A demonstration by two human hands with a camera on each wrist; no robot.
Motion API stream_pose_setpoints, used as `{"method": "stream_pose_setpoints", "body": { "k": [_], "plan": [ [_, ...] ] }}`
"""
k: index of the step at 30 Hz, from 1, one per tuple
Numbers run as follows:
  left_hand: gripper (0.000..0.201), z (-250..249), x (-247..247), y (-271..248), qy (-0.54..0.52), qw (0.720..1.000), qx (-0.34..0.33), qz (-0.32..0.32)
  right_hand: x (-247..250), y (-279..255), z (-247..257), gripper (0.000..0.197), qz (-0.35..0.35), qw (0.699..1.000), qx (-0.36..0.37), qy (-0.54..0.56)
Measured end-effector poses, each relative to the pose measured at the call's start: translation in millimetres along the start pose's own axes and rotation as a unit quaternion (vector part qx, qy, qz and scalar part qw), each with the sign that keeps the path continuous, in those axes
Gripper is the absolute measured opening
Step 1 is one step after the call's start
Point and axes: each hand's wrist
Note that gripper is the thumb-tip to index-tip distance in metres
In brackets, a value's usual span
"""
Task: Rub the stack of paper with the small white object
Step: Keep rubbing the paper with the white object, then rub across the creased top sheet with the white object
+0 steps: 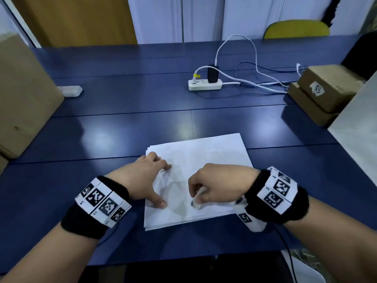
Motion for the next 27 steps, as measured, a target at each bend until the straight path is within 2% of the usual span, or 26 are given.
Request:
{"method": "stream_pose_setpoints", "body": {
  "k": [3,7,10,13,19,24,27],
  "plan": [
    [0.106,-1.0,0.9,-3.3,-0.002,1.0,0.001,0.003,16.5,-16.5,-14.9,0.022,-0.07,0.996,-0.037,0.034],
    [0.106,-3.8,7.7,-7.8,0.008,1.0,0.006,0.009,43.7,-23.0,-51.4,0.03,-0.182,0.978,-0.103,0.025],
    [0.101,-16.6,24.7,-5.0,0.023,0.999,0.001,-0.045,53.7,-16.4,-71.0,0.028,-0.223,0.967,-0.116,0.041],
    [0.09,-45.3,40.8,14.0,0.012,0.995,-0.035,-0.097,57.6,-2.3,-80.6,0.025,-0.203,0.971,-0.124,0.035],
    [0.073,-73.9,35.6,48.1,0.053,0.997,-0.033,-0.055,62.9,20.7,-85.9,0.016,-0.136,0.981,-0.135,0.012],
    [0.067,-66.5,27.1,54.9,0.021,0.997,-0.036,-0.072,65.9,27.8,-84.8,0.018,-0.157,0.978,-0.127,-0.044],
    [0.072,-64.7,22.9,56.8,0.018,0.996,-0.035,-0.081,60.1,19.7,-74.6,0.015,-0.047,0.996,-0.07,-0.032]
  ]
}}
Point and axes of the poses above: each hand's wrist, its own y-axis towards the middle knuckle, its own x-axis out of the back of the hand, z = x × y, and after that the axes turned 14 degrees about x, right-handed
